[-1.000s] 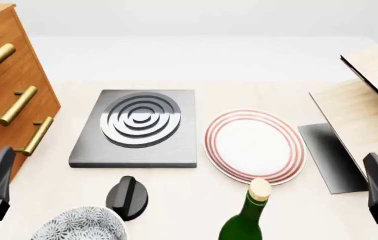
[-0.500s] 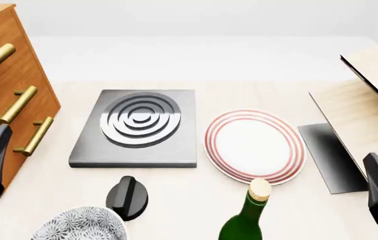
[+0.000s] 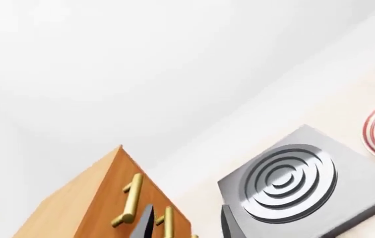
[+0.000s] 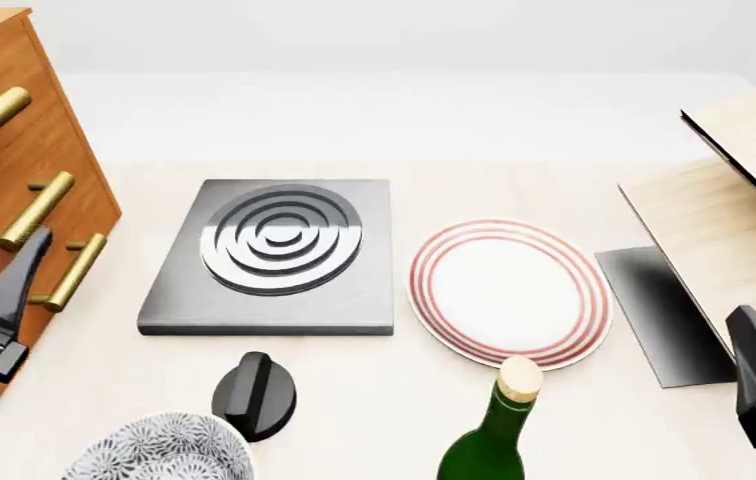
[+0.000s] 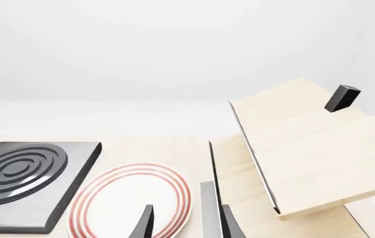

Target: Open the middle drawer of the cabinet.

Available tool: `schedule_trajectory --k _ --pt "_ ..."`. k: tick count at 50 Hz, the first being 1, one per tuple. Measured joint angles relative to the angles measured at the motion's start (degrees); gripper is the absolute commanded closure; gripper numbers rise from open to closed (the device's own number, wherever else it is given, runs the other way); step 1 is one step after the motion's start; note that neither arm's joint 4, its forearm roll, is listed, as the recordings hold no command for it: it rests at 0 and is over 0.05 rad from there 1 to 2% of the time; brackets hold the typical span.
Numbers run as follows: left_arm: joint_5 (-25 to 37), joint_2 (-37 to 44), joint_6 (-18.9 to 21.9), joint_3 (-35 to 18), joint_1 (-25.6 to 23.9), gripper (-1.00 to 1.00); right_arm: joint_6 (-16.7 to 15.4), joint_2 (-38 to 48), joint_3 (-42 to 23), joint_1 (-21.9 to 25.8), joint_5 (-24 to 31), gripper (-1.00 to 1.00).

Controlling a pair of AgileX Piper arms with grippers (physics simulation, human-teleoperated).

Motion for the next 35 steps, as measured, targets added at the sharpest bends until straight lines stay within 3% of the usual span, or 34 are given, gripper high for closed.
schedule_trajectory --k 20,35 --pt "-3.6 5.6 13.4 -0.6 -2.4 -1.0 0.0 0.0 0.0 0.0 0.0 -1.0" --pt "-3.1 8.7 19.4 -2.8 -1.8 -1.0 0.0 0.0 0.0 0.0 0.0 -1.0"
